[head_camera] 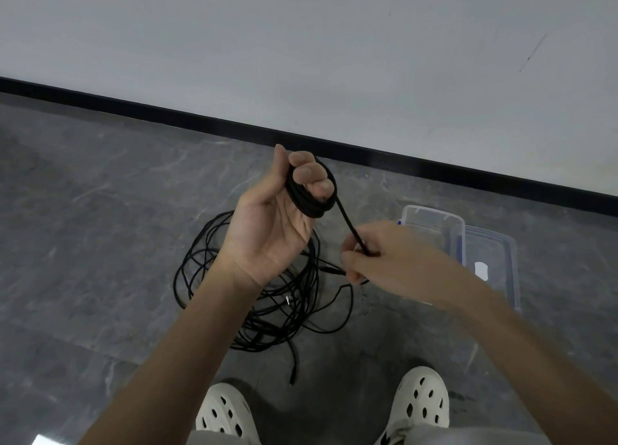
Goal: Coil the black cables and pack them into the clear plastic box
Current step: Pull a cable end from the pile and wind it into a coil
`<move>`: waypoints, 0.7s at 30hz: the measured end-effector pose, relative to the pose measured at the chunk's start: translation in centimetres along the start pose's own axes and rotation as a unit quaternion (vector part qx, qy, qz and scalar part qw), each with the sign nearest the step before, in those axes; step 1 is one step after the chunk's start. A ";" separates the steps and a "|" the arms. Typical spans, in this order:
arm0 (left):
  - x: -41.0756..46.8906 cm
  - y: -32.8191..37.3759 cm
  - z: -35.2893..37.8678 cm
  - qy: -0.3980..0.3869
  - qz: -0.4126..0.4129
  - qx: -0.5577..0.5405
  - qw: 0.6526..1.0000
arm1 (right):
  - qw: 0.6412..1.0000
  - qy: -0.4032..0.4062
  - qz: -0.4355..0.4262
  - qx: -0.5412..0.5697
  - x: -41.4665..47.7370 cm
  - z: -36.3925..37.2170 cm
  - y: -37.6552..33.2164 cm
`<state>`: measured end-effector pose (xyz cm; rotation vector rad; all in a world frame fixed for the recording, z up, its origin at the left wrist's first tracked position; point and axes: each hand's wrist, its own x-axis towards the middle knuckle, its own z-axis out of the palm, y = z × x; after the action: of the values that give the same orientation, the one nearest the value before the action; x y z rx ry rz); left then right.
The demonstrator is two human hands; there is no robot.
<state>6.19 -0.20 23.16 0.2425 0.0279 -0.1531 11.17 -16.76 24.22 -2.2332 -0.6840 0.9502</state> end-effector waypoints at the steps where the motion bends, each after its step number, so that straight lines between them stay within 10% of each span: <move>1: 0.0 0.0 0.0 -0.006 -0.005 -0.002 1.000 | 1.000 -0.004 0.013 -0.023 0.0 -0.2 0.2; 7: 0.2 -0.4 -0.2 -0.017 -0.025 -0.004 1.000 | 0.991 -0.029 0.027 -0.127 -0.1 -0.6 1.3; 13: 0.3 -0.3 0.1 0.078 0.103 0.068 0.989 | 0.997 -0.071 0.005 -0.007 -0.4 -0.3 0.5; 21: 0.9 -1.8 -0.5 0.200 0.211 0.526 0.799 | 0.989 0.035 -0.144 0.013 -1.0 0.0 -1.2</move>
<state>6.83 -1.98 22.22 1.3940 0.3145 0.3617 10.29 -16.55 25.51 -2.0628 -0.9259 0.7304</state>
